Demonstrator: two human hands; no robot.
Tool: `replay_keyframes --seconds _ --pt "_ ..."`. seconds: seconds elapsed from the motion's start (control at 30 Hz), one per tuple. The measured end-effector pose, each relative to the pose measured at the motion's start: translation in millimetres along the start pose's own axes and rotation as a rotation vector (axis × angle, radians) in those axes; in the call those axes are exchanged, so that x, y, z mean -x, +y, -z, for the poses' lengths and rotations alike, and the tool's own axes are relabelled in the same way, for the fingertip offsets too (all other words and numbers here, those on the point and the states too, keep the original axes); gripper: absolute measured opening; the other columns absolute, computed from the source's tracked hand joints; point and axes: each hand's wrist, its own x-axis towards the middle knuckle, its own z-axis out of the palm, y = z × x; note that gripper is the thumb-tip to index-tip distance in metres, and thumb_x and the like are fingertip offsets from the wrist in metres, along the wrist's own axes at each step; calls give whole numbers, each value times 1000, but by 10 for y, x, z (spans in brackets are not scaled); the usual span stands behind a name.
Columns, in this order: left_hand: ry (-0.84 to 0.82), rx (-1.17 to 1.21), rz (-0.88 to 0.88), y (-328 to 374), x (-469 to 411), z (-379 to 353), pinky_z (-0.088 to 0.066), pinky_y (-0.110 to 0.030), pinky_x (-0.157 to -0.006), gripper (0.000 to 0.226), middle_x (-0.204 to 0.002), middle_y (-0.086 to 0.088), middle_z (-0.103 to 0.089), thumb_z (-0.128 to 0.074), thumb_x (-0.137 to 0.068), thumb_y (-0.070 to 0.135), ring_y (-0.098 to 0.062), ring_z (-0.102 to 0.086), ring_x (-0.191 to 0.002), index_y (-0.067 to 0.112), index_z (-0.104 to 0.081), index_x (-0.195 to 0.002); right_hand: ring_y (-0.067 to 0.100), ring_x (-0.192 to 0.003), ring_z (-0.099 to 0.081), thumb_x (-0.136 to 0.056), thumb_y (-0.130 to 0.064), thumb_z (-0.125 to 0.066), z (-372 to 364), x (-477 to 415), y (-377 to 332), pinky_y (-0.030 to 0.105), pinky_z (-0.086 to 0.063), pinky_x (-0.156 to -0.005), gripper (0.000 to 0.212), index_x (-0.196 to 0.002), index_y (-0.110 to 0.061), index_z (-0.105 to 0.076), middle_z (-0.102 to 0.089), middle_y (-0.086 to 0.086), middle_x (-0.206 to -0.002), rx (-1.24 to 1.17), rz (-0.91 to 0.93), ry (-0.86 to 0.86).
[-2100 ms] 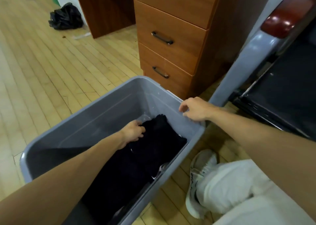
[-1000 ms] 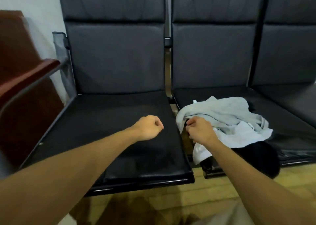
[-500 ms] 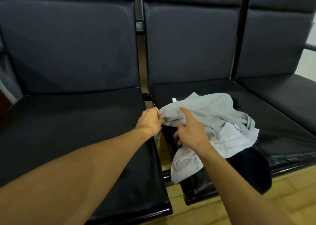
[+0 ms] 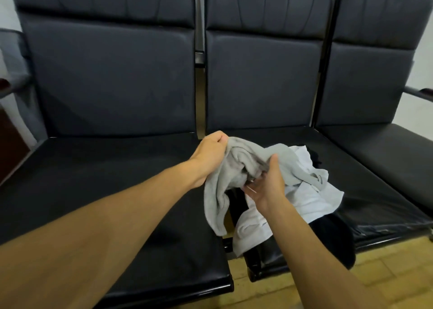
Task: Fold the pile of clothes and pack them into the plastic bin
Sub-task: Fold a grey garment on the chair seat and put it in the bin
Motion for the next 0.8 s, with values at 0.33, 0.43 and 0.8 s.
replay_keyframes --seconds 0.33,0.43,0.8 --pt "-261 -39 -52 257 517 470 -56 -29 -78 42 -110 3 -60 -73 -83 35 -11 -62 -97 22 -48 -115 29 -104 -63 -82 -24 -73 -426 356 -449 41 -54 -76 25 -101 -21 -58 -63 5 -109 106 503 15" --pt "-141 4 -100 278 690 814 -57 -35 -85 27 -109 2 -64 -64 -90 33 -13 -65 -97 25 -54 -114 20 -106 -60 -84 -22 -71 -860 588 -553 40 -55 -85 25 -105 -27 -59 -61 -1 -112 352 670 -141" --pt "72 -46 405 -955 1458 2014 -53 -34 -80 34 -100 1 -67 -36 -103 38 -17 -62 -93 24 -65 -96 24 -117 -54 -78 10 -70 -1691 826 704 29 -53 -81 67 -135 -19 -49 -48 13 -135 782 196 -591"
